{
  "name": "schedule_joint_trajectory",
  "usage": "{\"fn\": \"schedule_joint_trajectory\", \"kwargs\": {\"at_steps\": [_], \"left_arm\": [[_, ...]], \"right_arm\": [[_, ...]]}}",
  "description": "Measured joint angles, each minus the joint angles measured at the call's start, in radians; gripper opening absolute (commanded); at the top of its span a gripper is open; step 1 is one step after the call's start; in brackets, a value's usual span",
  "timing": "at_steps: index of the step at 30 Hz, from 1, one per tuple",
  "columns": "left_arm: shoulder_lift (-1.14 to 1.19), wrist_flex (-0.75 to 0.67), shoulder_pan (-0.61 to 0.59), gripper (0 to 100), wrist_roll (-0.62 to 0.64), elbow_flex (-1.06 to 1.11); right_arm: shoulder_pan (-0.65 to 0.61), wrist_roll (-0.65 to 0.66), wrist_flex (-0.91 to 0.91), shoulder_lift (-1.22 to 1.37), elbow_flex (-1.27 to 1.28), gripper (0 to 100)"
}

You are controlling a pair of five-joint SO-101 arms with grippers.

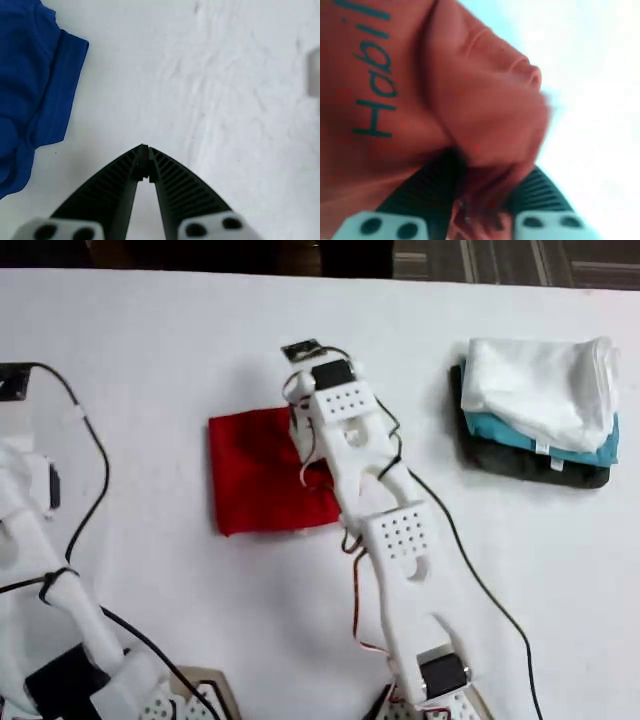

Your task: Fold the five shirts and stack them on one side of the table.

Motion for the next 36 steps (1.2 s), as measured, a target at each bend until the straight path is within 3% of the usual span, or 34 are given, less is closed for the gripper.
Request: {"fn": "schedule_joint_trajectory", "kwargs": {"at_steps": [5, 11, 24, 36], "left_arm": [[0.0, 0.0, -0.029, 3, 0.0, 0.0], [0.0, 0.0, -0.031, 3, -0.002, 0.0], [0.0, 0.0, -0.029, 3, -0.002, 0.0], [0.0, 0.0, -0.028, 3, -0.002, 0.0]], "right_arm": [[0.011, 0.018, 0.0, -0.06, 0.018, 1.9], [0.041, 0.133, 0.0, -0.247, 0.084, 2.0], [0.31, 0.107, 0.002, -0.672, 0.183, 1.9], [0.496, 0.311, 0.002, -0.83, 0.183, 1.9]]}}
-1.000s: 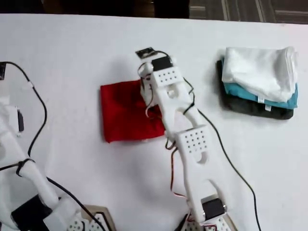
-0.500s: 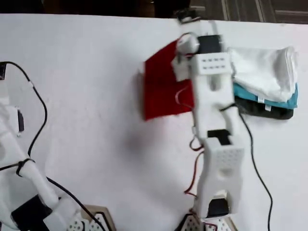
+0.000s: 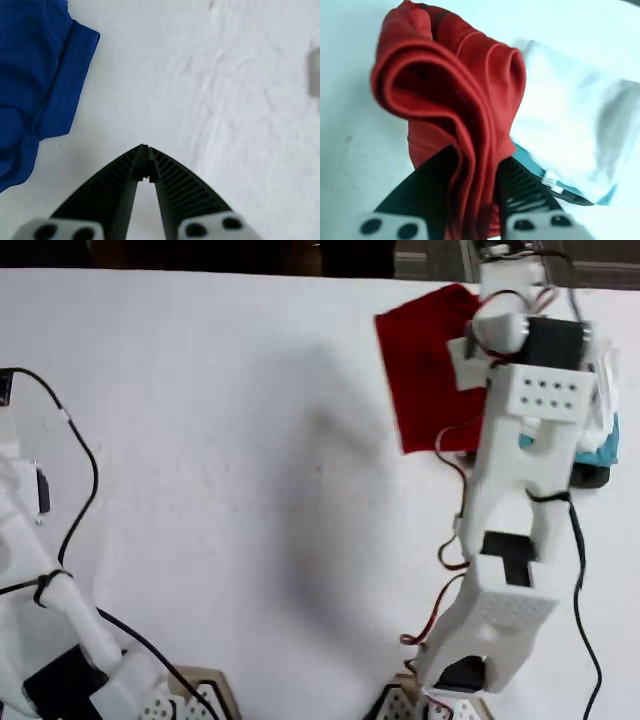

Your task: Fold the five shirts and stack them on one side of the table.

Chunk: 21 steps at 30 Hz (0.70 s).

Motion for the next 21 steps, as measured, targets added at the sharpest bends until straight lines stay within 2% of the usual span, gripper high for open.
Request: {"fn": "schedule_joint_trajectory", "kwargs": {"at_steps": [5, 11, 16, 21], "left_arm": [[0.0, 0.0, -0.002, 3, 0.0, 0.0], [0.0, 0.0, -0.002, 3, 0.0, 0.0], [0.0, 0.0, -0.002, 3, 0.0, 0.0], [0.0, 0.0, -0.002, 3, 0.0, 0.0]], "right_arm": [[0.087, 0.018, -0.06, -0.034, -0.052, 1.9], [0.107, 0.02, -0.072, -0.031, -0.094, 1.9], [0.16, 0.026, -0.132, 0.077, -0.104, 1.9], [0.27, 0.026, -0.261, 0.203, -0.104, 1.9]]}}
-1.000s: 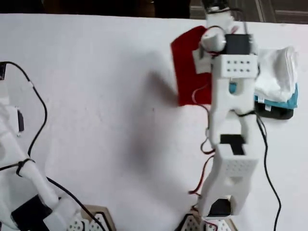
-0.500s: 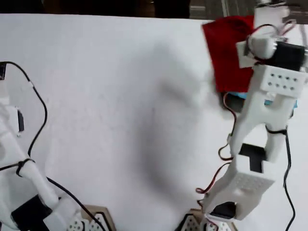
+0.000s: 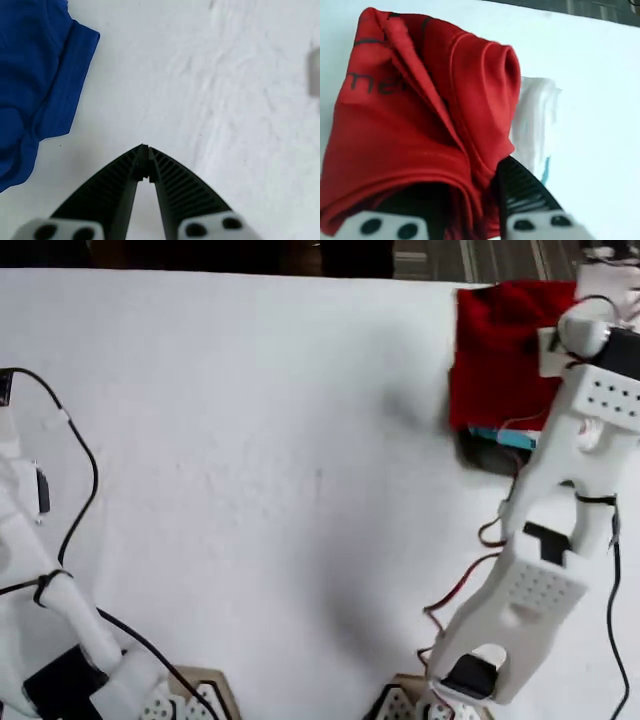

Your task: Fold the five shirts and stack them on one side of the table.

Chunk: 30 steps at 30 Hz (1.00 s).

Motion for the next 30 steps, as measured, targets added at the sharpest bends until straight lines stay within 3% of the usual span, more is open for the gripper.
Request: {"fn": "schedule_joint_trajectory", "kwargs": {"at_steps": [6, 14, 21, 30], "left_arm": [[0.0, 0.0, 0.011, 3, 0.0, 0.0], [0.0, 0.0, 0.058, 3, 0.0, 0.0], [0.0, 0.0, 0.06, 3, 0.0, 0.0], [0.0, 0.0, 0.06, 3, 0.0, 0.0]], "right_arm": [[0.086, 0.031, -0.138, 0.158, 0.0, 1.9], [0.098, 0.117, -0.207, 0.304, 0.0, 2.9], [0.12, 0.117, -0.239, 0.325, 0.0, 26.3], [0.127, 0.069, -0.253, 0.327, -0.106, 26.5]]}}
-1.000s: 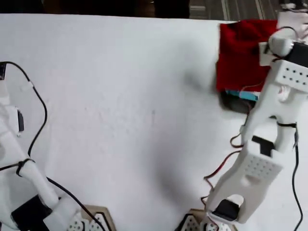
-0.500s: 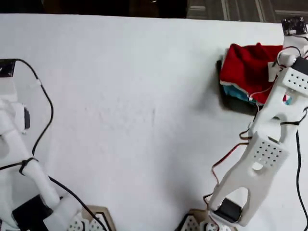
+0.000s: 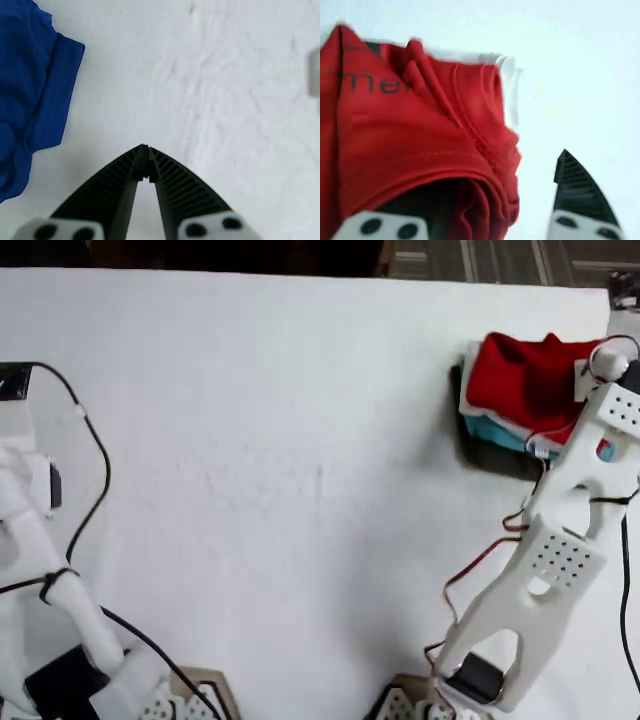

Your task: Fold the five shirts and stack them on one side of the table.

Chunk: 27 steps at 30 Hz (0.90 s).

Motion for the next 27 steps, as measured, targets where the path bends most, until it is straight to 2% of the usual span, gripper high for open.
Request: {"fn": "schedule_joint_trajectory", "kwargs": {"at_steps": [7, 27], "left_arm": [[0.0, 0.0, 0.005, 3, 0.0, 0.0], [0.0, 0.015, 0.006, 3, 0.0, 0.0]], "right_arm": [[0.0, -0.18, 0.054, 0.0, -0.107, 26.5], [0.005, -0.198, -0.043, 0.267, -0.098, 26.5]]}}
